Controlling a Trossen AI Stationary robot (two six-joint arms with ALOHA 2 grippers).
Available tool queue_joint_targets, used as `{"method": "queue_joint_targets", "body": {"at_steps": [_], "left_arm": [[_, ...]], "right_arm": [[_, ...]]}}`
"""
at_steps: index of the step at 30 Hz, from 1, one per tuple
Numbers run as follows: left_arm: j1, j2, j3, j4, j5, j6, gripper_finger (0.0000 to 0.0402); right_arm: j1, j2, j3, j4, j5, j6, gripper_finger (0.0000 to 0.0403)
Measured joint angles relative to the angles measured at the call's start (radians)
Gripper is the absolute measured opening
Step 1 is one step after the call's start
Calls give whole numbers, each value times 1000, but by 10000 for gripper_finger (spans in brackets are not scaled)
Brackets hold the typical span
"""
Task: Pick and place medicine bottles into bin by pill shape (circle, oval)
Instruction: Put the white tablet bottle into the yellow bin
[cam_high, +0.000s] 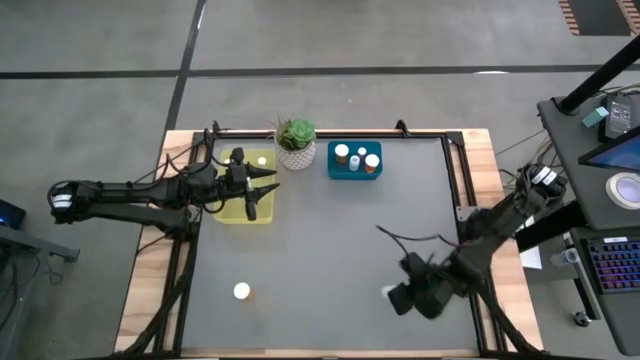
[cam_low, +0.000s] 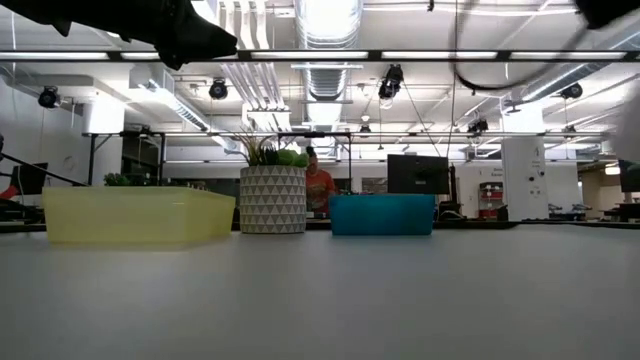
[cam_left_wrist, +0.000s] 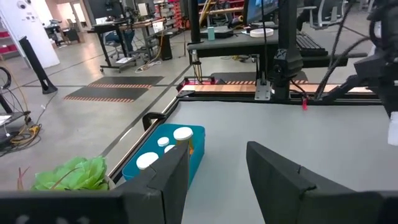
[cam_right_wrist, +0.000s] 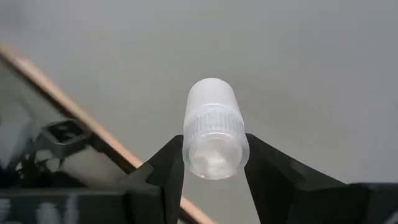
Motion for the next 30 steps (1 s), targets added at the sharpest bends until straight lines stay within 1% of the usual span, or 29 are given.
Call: {"method": "queue_joint_targets", "body": {"at_steps": [6,9,13,15,16,18,20,24,26,30], "left_arm": [[0,0,0,0,0,4,144],[0,0,0,0,0,4,144],[0,0,-1,0,0,4,144],[0,0,-1,0,0,3,144],[0,1,-1,0,0,3,144],[0,1,-1,0,0,2,144],[0,1,-1,0,0,2,144],[0,4,-1,0,0,1,144],[0,8,-1,0,0,0,144],[0,13,-1,0,0,-5,144]], "right_arm": [[-154,-39,-2,217,5,-512,137],[-221,-56,-2,347,-17,-773,137],[-301,-73,-3,503,-80,-1078,137],[-335,-76,-4,615,-114,-1243,137],[-352,-76,-4,683,-149,-1324,137],[-386,-76,-4,818,-269,-1471,137],[-420,-77,-4,927,-404,-1570,137],[-480,-77,-4,1072,-638,-1687,137],[-501,-77,-4,1121,-702,-1733,137],[-520,-77,-4,1169,-721,-1806,137]]}}
